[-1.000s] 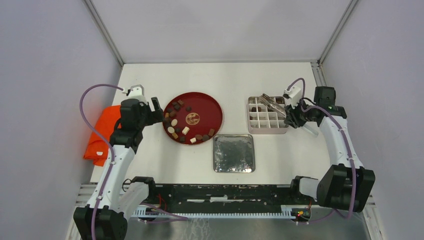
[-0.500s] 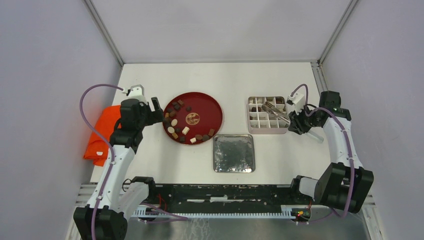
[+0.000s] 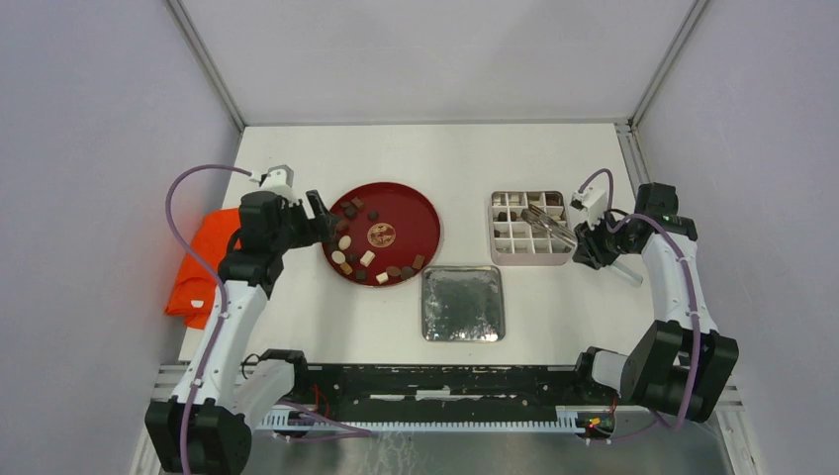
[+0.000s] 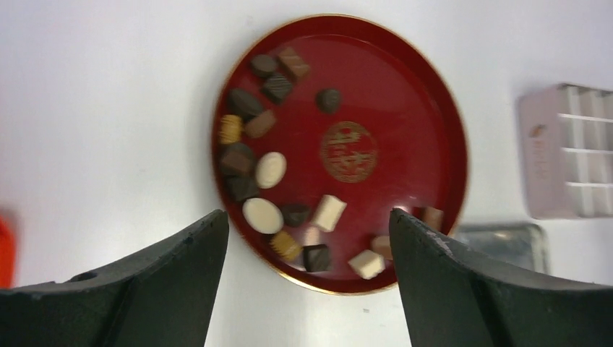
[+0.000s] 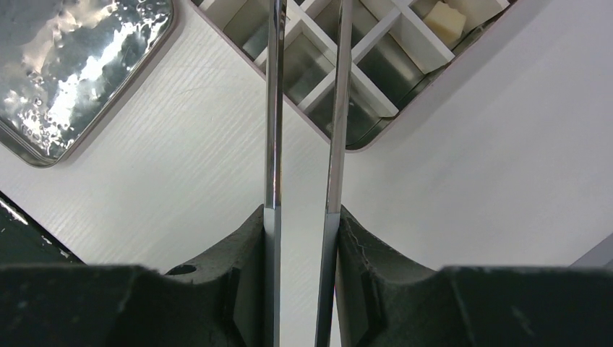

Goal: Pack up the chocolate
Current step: Adjust the packing box at the center of the board.

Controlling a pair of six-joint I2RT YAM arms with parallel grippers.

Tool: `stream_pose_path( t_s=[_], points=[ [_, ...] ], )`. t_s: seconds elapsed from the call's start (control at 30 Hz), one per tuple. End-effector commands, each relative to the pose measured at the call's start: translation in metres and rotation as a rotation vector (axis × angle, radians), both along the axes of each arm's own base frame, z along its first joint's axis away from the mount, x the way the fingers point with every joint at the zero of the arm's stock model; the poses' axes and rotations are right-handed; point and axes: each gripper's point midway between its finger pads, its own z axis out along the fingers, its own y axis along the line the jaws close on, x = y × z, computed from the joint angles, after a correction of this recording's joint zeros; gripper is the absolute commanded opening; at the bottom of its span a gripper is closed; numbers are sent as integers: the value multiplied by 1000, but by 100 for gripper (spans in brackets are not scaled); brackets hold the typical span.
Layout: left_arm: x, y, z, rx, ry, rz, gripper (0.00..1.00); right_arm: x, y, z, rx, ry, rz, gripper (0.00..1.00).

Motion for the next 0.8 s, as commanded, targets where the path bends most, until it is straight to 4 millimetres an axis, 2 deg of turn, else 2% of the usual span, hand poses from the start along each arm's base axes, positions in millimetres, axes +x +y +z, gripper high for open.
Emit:
stream_pose_path(
  t_s=[0.0, 0.03, 0.07, 0.13, 0.17, 0.33, 0.37, 0.4, 0.5, 0.63, 0.77],
  points=[
    [0, -68, 49, -318, -27, -145, 86, 23, -4, 33, 22, -123, -33, 0],
    [-1, -80, 56, -360, -36, -142, 87, 26, -4, 37, 37, -134, -41, 0],
    [-7, -102, 63, -416, -28, -154, 87, 30, -4, 40, 47, -151, -50, 0],
    [-9, -129, 68, -486, -19, -132, 84, 37, -5, 47, 69, -177, -66, 0],
    [-9, -144, 65, -506, 3, -121, 83, 40, -5, 50, 77, -186, -72, 0],
    [-1, -217, 35, -432, 88, -54, 79, 54, 0, 65, 141, -228, -82, 0],
    [2, -232, 27, -403, 104, -54, 76, 56, 1, 67, 151, -236, -82, 0],
    [7, -250, 26, -388, 109, -57, 75, 57, 2, 68, 160, -239, -84, 0],
    [21, -296, 1, -319, 164, -83, 70, 60, 3, 71, 184, -252, -86, 0],
    [41, -343, -30, -250, 206, -129, 62, 62, -2, 70, 210, -256, -103, 0],
    [60, -377, -46, -226, 218, -173, 61, 61, -10, 65, 230, -246, -111, 0]
  ],
)
